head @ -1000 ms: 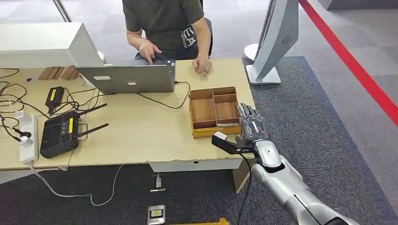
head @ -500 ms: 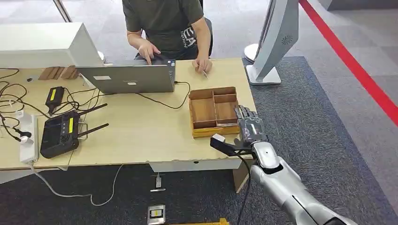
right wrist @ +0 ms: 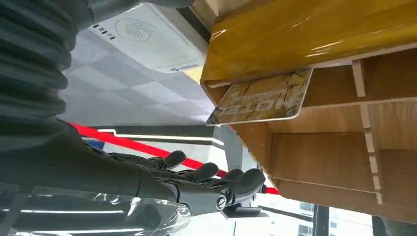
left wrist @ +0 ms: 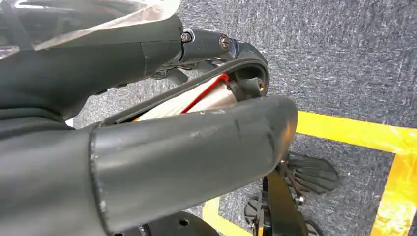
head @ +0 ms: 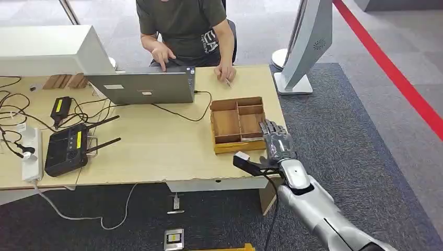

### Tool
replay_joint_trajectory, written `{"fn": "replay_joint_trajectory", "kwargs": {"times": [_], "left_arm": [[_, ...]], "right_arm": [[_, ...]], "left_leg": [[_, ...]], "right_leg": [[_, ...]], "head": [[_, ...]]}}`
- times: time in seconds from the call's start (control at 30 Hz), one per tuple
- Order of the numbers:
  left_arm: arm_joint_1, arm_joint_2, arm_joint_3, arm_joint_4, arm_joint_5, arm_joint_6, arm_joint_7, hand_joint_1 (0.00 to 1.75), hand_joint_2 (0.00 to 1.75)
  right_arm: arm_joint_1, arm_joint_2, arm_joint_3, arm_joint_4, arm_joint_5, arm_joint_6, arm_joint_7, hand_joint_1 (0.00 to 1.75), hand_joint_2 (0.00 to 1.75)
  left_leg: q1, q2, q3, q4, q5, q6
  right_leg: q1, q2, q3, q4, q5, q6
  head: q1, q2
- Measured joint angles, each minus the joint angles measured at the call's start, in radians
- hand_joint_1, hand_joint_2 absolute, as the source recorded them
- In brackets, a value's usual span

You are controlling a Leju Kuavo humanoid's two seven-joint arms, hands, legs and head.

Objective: Pass the card to the sensor for recognition and then transmit it.

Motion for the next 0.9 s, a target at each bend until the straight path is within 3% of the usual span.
{"fn": "replay_joint_trajectory", "kwargs": {"times": [0.6,0.9], "left_arm": [[0.000,0.000,0.000,0.000,-0.005,-0.003,0.000,0.00,0.00],[0.000,0.000,0.000,0.000,-0.011,-0.003,0.011,0.00,0.00]], "right_arm": [[0.000,0.031,0.013,0.030,0.018,0.008,0.002,0.00,1.75],[0.001,0.016,-0.001,0.027,0.074,0.030,0.049,0.00,1.75]], "left_leg": [[0.000,0.000,0.000,0.000,0.000,0.000],[0.000,0.000,0.000,0.000,0.000,0.000]], "right_leg": [[0.000,0.000,0.000,0.000,0.000,0.000],[0.000,0.000,0.000,0.000,0.000,0.000]], "head": [[0.000,0.000],[0.000,0.000]]}}
